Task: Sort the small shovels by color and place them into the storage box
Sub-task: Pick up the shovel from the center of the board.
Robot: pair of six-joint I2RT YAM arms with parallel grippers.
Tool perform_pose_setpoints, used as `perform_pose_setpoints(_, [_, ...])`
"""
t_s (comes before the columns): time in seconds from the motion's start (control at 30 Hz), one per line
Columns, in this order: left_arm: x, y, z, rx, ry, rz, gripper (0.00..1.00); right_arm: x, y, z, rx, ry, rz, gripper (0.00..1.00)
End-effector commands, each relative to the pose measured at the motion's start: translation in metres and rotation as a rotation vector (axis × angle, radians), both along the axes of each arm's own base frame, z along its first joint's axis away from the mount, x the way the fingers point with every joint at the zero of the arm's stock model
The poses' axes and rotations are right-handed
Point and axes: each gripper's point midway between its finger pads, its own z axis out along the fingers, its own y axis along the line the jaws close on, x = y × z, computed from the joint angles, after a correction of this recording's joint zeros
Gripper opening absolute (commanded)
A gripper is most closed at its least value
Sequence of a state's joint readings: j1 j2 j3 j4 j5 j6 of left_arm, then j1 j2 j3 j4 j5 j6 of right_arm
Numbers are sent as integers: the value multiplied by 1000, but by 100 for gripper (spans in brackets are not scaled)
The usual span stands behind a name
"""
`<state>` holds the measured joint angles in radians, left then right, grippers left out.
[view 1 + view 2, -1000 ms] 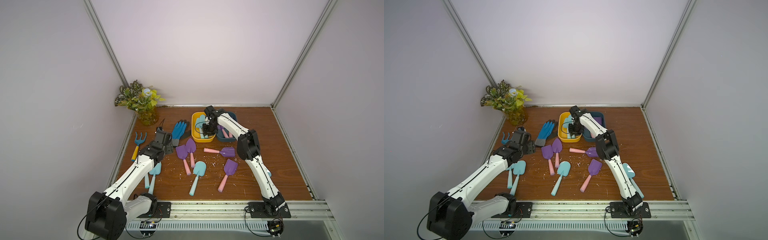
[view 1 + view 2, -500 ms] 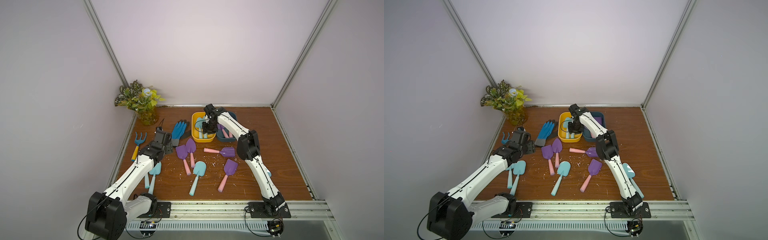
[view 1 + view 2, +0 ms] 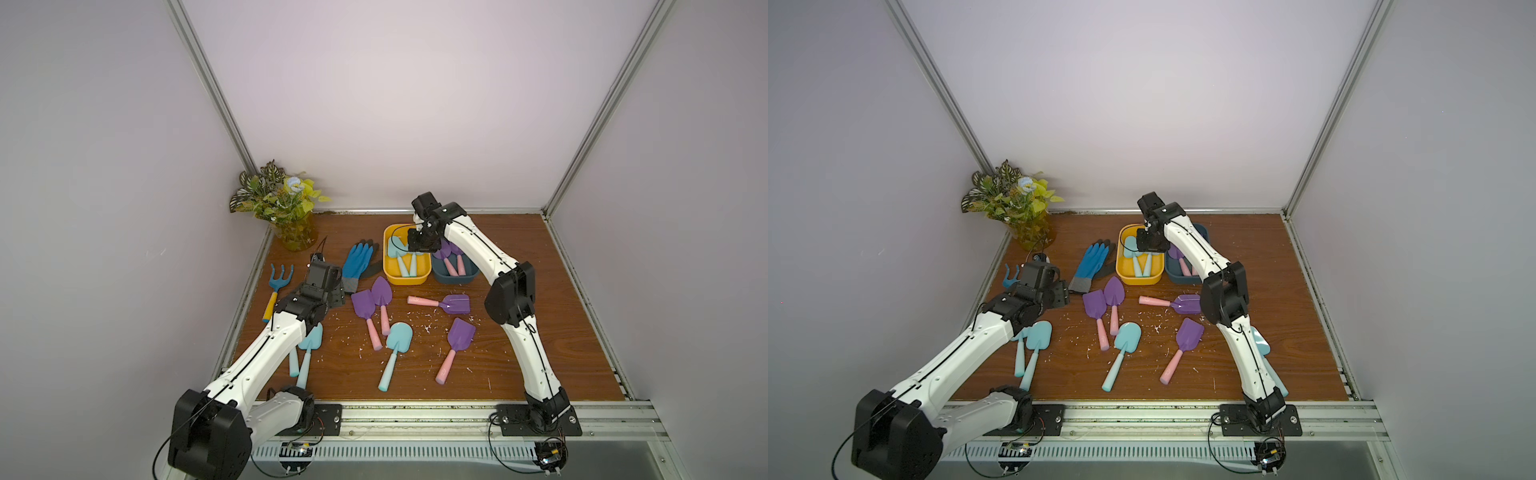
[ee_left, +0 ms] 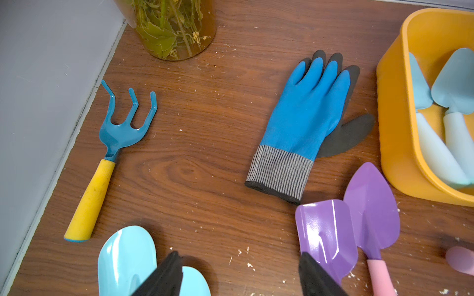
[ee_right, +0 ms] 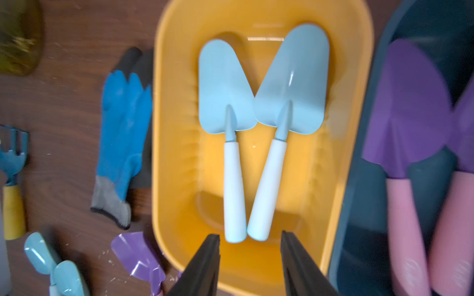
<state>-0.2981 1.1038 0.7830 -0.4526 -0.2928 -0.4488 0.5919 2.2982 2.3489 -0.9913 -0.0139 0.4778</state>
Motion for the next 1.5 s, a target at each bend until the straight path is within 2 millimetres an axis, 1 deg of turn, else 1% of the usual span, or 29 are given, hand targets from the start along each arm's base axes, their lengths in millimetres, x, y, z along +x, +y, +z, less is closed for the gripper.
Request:
perform_pose_setpoints(0.0, [-2, 5, 1, 0, -9, 15, 74, -18, -5, 70, 39, -168, 6, 46])
perform_pose_setpoints(0.1, [-4, 8, 0, 3, -4, 32, 73, -40, -15, 82, 67, -210, 4, 46])
perform_pose_setpoints(0.17, [-7, 14, -2, 16, 9, 66, 73, -56, -24, 83, 85, -223, 3, 47])
perform_pose_setpoints(0.3, [-17, 28, -4, 60, 54, 140, 73, -79, -43, 72, 93, -236, -1, 48])
perform_pose_setpoints(0.37, [-22, 33, -5, 71, 65, 170, 73, -88, -47, 66, 90, -229, 20, 48])
perform_pose_setpoints(0.43, [-26, 35, -8, 68, 82, 191, 73, -100, -50, 59, 85, -215, 57, 48])
perform_pose_setpoints(0.5, [-29, 32, -14, 42, 110, 194, 72, -113, -56, 52, 80, -206, 81, 48])
perform_pose_setpoints(0.63, [-41, 15, -26, -21, 155, 166, 69, -132, -73, 46, 62, -225, 99, 48])
perform_pose_setpoints(0.7, [-47, 2, -29, -27, 170, 136, 69, -139, -81, 45, 47, -236, 103, 48])
perform_pose_setpoints(0.87, [-65, -46, -39, -91, 212, 15, 64, -151, -99, 37, 19, -258, 89, 49])
perform_pose_setpoints(0.93, [-77, -66, -44, -109, 228, -38, 63, -155, -104, 33, 17, -260, 75, 49])
perform_pose_setpoints(1.03, [-96, -90, -52, -137, 263, -113, 62, -160, -110, 27, 13, -254, 61, 49])
perform_pose_setpoints(1.23, [-130, -124, -59, -174, 302, -237, 61, -173, -120, 19, 1, -220, 44, 49])
perform_pose_setpoints(1.37, [-154, -141, -66, -179, 332, -302, 61, -177, -127, 15, -9, -213, 20, 49])
perform_pose_setpoints(1.47, [-171, -152, -72, -169, 364, -356, 61, -179, -131, 17, -19, -199, 7, 49])
